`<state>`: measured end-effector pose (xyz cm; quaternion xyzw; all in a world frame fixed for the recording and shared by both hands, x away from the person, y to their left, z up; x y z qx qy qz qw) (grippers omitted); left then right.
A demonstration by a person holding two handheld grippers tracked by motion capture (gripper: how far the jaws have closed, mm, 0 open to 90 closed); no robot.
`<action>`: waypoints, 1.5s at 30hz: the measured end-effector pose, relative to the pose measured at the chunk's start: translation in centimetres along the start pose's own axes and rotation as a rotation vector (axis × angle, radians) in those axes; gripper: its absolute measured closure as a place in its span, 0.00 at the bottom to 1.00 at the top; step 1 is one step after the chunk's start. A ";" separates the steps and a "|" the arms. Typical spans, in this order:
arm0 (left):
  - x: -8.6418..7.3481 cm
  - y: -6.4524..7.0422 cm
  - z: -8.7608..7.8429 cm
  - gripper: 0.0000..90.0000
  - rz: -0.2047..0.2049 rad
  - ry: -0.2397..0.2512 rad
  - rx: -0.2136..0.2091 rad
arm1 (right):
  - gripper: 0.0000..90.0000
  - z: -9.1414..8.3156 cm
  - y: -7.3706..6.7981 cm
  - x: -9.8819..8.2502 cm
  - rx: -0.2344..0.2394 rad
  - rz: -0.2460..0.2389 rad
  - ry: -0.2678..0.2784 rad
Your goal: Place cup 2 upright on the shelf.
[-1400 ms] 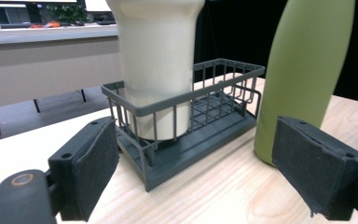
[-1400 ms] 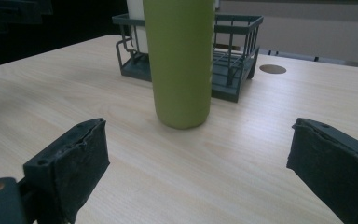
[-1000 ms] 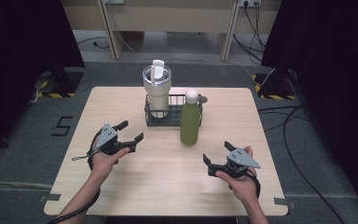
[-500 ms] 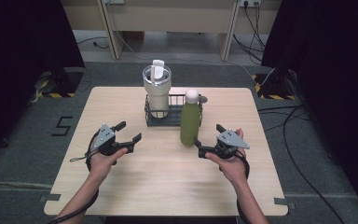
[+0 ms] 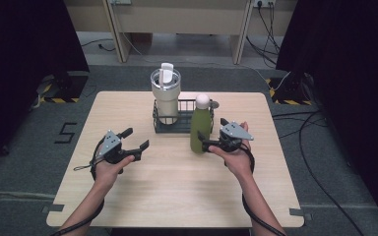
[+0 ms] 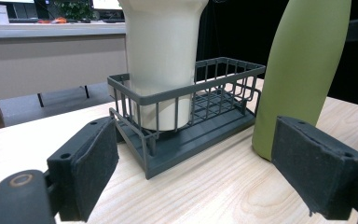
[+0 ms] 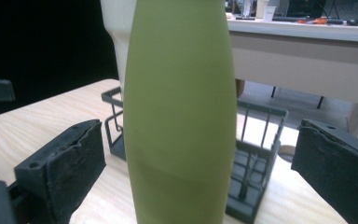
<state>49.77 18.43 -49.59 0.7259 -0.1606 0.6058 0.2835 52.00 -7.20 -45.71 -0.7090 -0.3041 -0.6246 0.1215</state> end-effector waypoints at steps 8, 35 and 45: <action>0.1 -0.2 -0.1 0.16 -0.007 0.003 0.006 | 0.05 2.1 -0.3 0.7 0.019 -0.017 -0.007; -0.1 -0.7 -0.1 0.16 -0.014 0.001 0.010 | 0.24 4.6 -1.0 -0.2 0.018 -0.021 -0.028; -0.1 -0.9 -0.1 0.16 -0.019 0.003 0.018 | 0.24 4.5 -0.9 -0.1 0.015 -0.027 -0.022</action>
Point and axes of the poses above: each handheld gripper's, and its own axes: z roughly forward along the jaws, x roughly out of its top, y roughly to its right, the point moved 10 cm from there along z, roughly forward along the jaws, and after that the axes turned 11 degrees about -z, right-handed, at the moved point
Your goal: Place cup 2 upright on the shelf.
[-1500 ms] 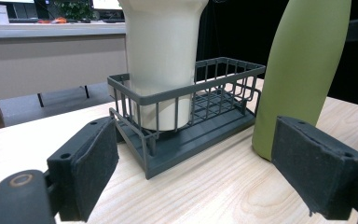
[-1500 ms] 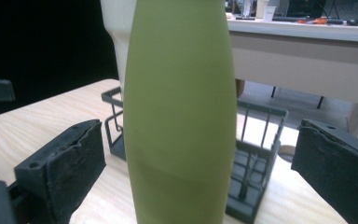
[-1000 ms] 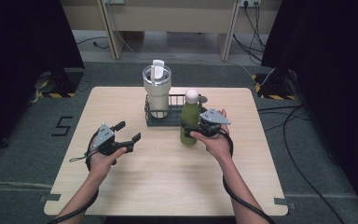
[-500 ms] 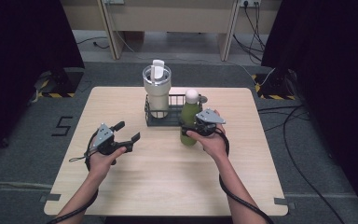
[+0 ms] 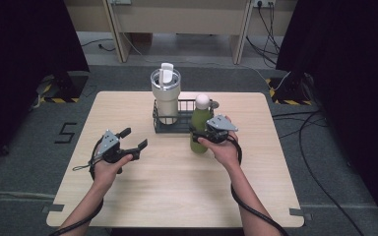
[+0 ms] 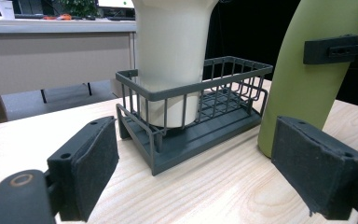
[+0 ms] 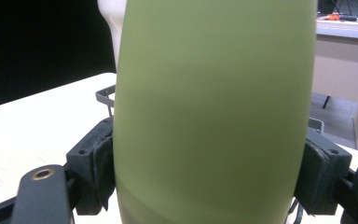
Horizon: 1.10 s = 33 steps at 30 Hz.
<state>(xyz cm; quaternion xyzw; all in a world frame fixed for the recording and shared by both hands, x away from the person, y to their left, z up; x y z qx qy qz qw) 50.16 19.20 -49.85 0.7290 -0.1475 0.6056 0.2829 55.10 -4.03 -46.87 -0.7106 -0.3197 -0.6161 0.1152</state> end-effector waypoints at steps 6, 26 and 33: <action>-0.1 -0.1 0.0 0.16 -0.005 -0.001 0.003 | 0.24 -0.1 0.2 0.0 -0.007 0.007 -0.006; -0.2 -0.2 0.1 0.16 -0.013 -0.006 0.009 | 0.24 -1.4 1.4 2.5 -0.044 -0.008 0.030; -0.2 -0.4 0.1 0.16 -0.018 -0.004 0.013 | 0.24 -1.5 1.8 3.2 -0.055 -0.007 0.040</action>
Point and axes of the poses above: each handheld gripper's, and its own axes: z roughly forward along the jaws, x roughly out of its top, y roughly to its right, the point moved 10 cm from there along z, roughly forward along the jaws, and after that the axes turned 11 degrees about -z, right-handed, at the moved point
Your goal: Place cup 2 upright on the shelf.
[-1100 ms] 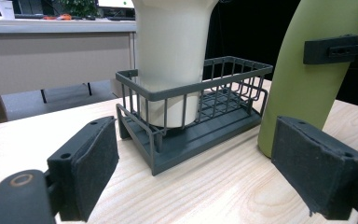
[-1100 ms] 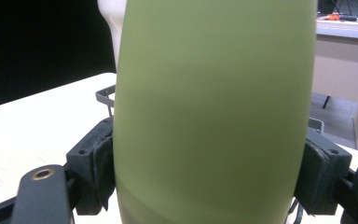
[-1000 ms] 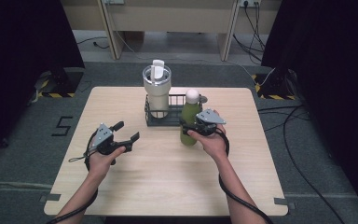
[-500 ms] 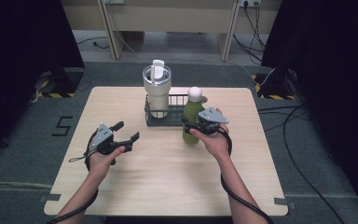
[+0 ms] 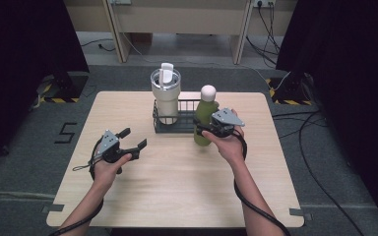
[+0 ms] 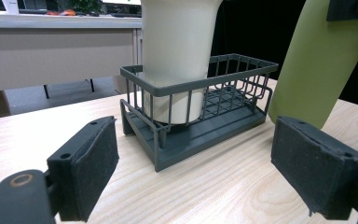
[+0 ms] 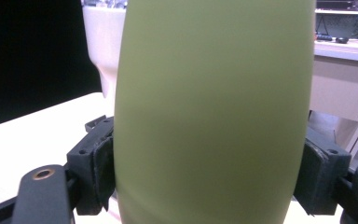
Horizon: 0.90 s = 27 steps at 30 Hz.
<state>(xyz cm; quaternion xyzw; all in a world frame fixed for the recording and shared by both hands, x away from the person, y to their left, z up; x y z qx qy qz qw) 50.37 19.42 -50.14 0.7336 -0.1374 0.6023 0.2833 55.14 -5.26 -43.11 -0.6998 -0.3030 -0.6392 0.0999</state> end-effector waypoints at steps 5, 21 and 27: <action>-0.1 0.0 0.0 0.16 -0.001 -0.005 0.000 | 0.24 0.0 0.3 0.7 -0.011 0.001 0.012; -0.1 -0.2 -0.1 0.16 -0.014 -0.002 0.004 | 0.24 0.1 1.3 2.8 -0.037 -0.002 0.039; -0.2 -0.1 0.0 0.16 -0.014 -0.006 0.002 | 0.24 0.2 1.6 3.5 -0.046 -0.002 0.050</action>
Point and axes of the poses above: each handheld gripper's, and its own axes: z roughly forward along the jaws, x roughly out of its top, y roughly to its right, the point moved 10 cm from there along z, roughly forward along the jaws, and after that the axes turned 11 degrees about -z, right-handed, at the moved point
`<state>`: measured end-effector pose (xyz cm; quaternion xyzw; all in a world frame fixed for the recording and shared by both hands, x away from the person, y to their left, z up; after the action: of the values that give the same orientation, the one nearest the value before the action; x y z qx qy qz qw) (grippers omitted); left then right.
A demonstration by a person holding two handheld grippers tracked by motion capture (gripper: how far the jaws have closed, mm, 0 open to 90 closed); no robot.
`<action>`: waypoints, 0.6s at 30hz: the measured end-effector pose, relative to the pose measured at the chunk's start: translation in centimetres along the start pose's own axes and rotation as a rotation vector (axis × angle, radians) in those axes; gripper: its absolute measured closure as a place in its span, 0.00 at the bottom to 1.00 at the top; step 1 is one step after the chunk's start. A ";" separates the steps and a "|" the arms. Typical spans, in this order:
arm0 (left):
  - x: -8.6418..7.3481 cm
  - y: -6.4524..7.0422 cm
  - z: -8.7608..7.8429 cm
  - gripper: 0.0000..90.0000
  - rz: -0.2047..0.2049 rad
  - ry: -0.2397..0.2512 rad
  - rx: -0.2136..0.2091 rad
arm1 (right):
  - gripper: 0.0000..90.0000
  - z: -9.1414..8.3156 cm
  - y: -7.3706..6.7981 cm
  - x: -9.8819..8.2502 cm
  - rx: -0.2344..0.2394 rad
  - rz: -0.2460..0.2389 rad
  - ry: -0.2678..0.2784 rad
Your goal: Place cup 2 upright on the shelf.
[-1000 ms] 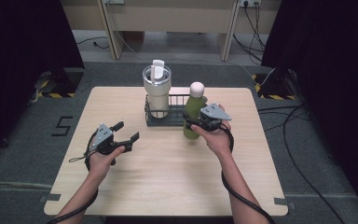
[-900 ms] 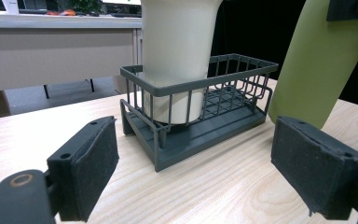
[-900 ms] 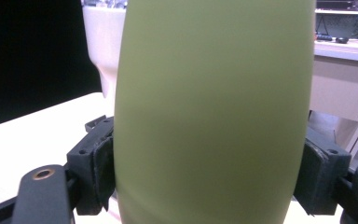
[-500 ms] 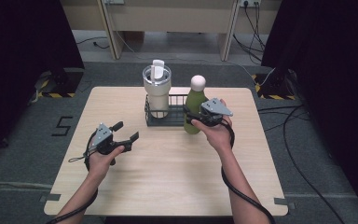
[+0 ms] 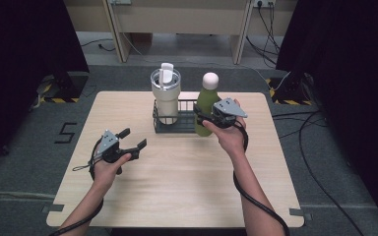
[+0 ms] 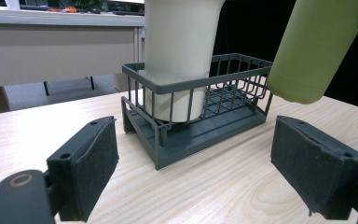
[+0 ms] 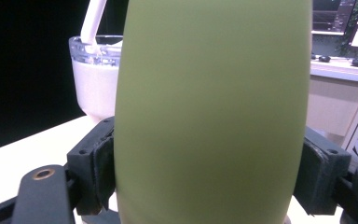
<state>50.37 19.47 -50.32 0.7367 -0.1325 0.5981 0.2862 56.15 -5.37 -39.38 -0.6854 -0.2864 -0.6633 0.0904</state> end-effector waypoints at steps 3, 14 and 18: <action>0.0 0.0 0.0 0.16 0.000 0.001 0.000 | 0.24 0.0 0.2 0.4 -0.003 0.000 0.003; 0.1 -0.1 -0.1 0.16 -0.003 0.003 0.003 | 0.24 0.3 0.8 1.3 -0.022 0.001 0.008; 0.1 -0.1 -0.1 0.16 -0.005 0.004 0.003 | 0.24 0.3 1.0 1.9 -0.026 -0.001 0.017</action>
<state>50.39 19.62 -50.21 0.7363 -0.1295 0.5990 0.2869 56.82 -5.51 -37.33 -0.6808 -0.2772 -0.6729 0.0835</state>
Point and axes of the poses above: each handheld gripper's, and its own axes: z roughly forward along the jaws, x roughly out of its top, y roughly to its right, the point moved 10 cm from there along z, roughly forward along the jaws, and after that the axes turned 11 degrees about -z, right-handed, at the moved point
